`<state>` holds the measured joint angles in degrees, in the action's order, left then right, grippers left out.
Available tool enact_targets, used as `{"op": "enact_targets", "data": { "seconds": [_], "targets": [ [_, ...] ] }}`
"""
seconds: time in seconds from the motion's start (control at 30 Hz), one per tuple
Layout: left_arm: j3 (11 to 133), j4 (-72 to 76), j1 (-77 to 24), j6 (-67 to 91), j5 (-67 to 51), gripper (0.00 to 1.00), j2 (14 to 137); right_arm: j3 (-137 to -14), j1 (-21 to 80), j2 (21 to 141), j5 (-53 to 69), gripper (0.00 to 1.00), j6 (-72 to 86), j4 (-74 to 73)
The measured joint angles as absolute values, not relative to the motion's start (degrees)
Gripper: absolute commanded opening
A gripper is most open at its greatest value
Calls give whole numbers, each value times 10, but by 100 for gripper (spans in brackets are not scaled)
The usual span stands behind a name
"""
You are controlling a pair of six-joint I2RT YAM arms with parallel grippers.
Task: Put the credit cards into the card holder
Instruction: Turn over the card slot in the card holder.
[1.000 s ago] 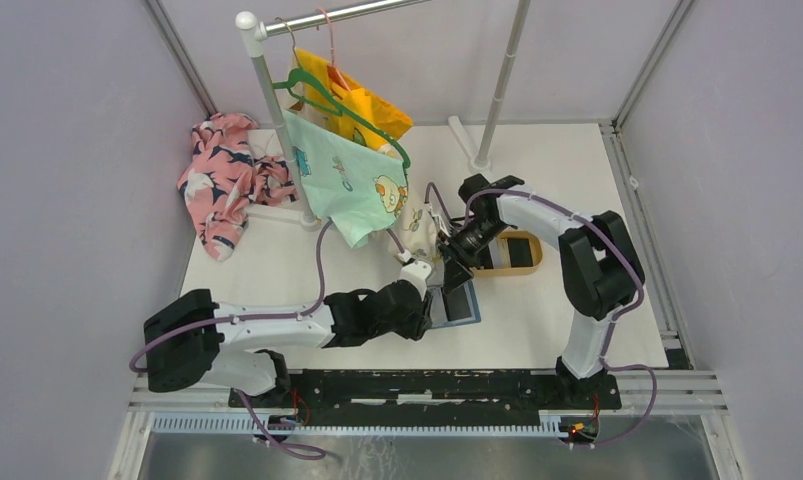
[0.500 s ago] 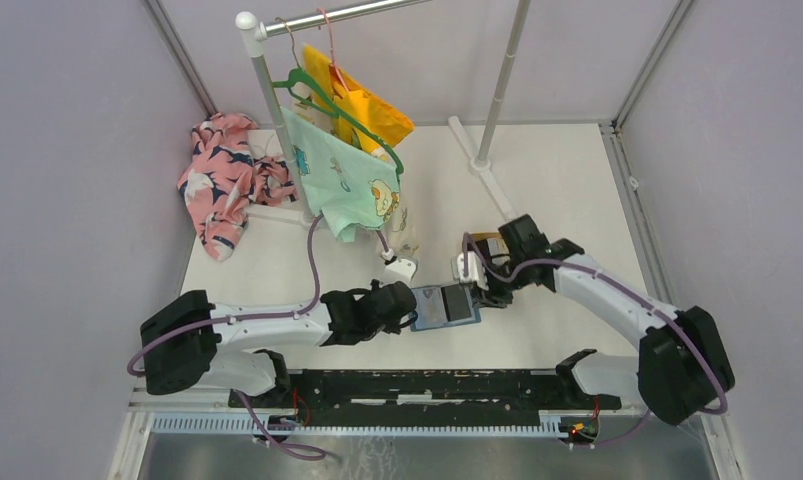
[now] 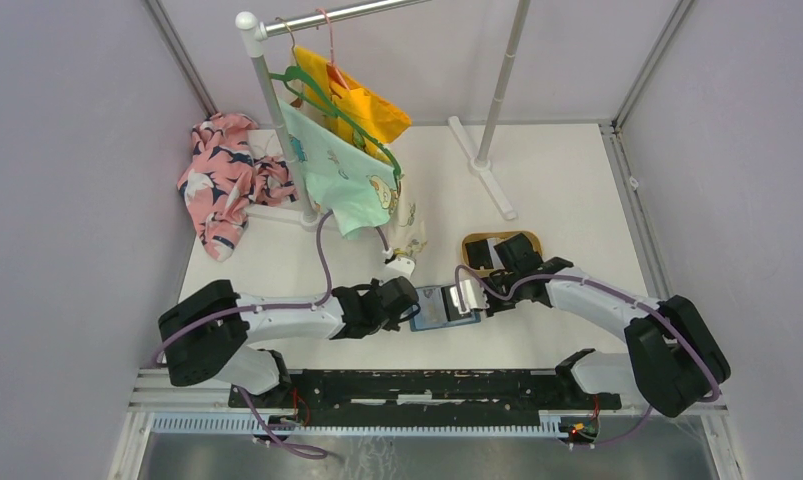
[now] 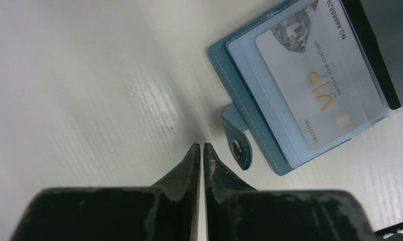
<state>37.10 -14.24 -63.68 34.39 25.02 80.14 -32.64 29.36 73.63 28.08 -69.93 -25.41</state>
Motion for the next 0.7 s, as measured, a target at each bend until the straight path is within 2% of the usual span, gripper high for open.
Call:
{"op": "enact_targets", "data": {
  "seconds": [0.27,0.6,0.7],
  "targets": [
    [404,-99,-634,329,217,7,871,-331,339,761,259,11,-695,-227],
    [411,-98,-625,311,189,7,874,-349,377,774,213,14,-685,-240],
    [411,-100,-625,310,179,13,871,-349,378,773,209,16,-684,-240]
  ]
}}
